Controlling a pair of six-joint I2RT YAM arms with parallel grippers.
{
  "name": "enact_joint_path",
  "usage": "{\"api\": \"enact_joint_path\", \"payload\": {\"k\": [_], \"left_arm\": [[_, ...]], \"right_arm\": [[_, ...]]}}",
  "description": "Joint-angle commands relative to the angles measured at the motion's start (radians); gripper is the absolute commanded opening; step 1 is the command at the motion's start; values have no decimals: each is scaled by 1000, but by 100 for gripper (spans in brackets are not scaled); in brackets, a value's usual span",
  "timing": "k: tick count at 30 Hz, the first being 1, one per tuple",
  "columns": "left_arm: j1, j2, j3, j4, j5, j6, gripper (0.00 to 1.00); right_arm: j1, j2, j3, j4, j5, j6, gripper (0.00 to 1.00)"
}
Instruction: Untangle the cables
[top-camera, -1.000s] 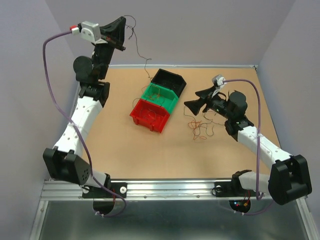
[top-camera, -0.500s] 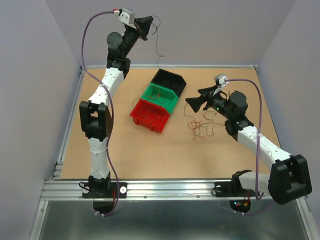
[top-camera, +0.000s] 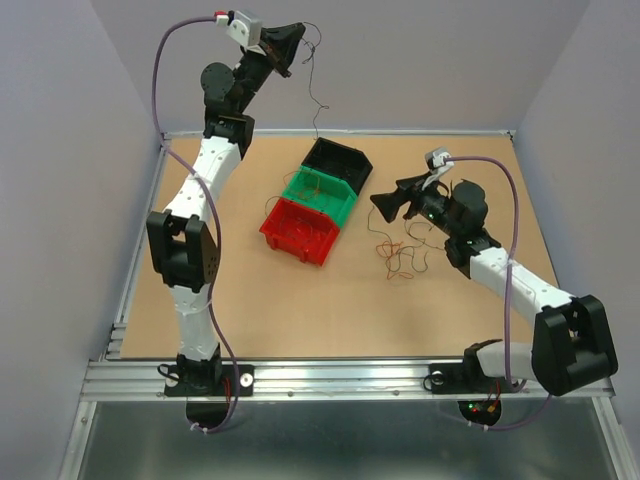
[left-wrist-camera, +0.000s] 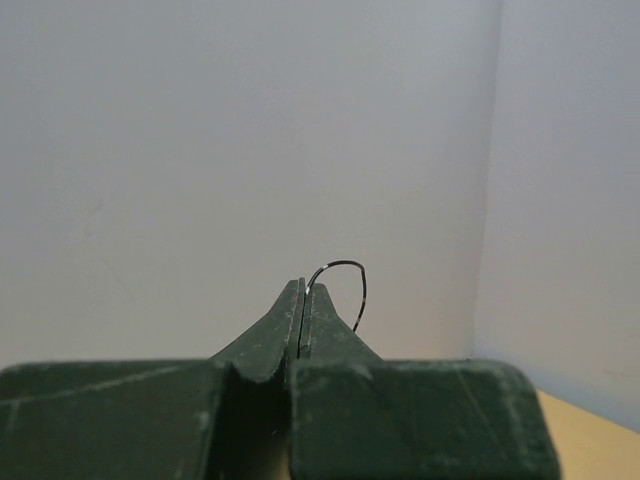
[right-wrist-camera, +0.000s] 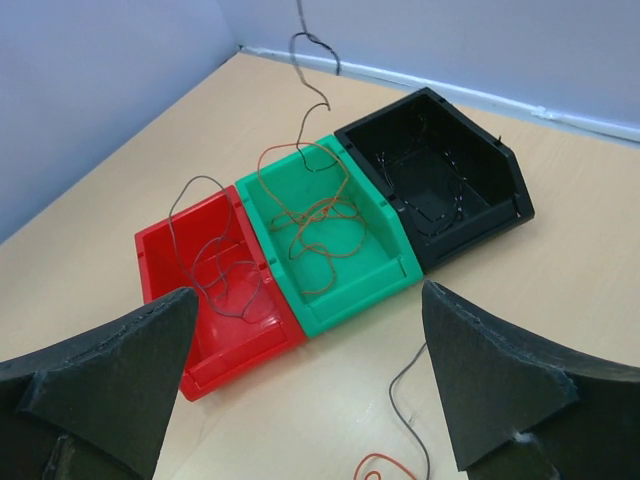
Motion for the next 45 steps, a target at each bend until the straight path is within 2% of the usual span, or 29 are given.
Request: {"api": "enact_joint_path", "payload": {"k": [1,4,11,18,21,25,29,35,40,45], "left_arm": [[-28,-175,-110,76,44,-8,0],[-47,-219,-156,73,12,35,0],[-64,-273,-127,-38,-36,77,0],[-84,-367,-259,-111,-151,177,0],[-84,-405,-331,-131,-187,196,0],[-84,-443,-423,-134,-197,215,0],[-84,-466,-437,-157,-208,213,0],[-84,-535,-478,-190,-220,233,0],[-84,-586,-550,-187,-234,230,0],[-84,-609,-569,-189,-251,253,0]], "right_arm": [[-2,15,53,59,15,9,97],[-2,21,59,59,7,17,97],[0,12,51,62,9,17,97],[-2,39,64,77,-22,14,96],[-2,112,82,157,-86,37,95],[0,246,140,284,-154,106,86],[21,399,221,431,-232,172,86],[113,616,422,438,-209,192,91],[167,741,557,434,-185,186,89],[211,811,623,427,-145,141,86]]}}
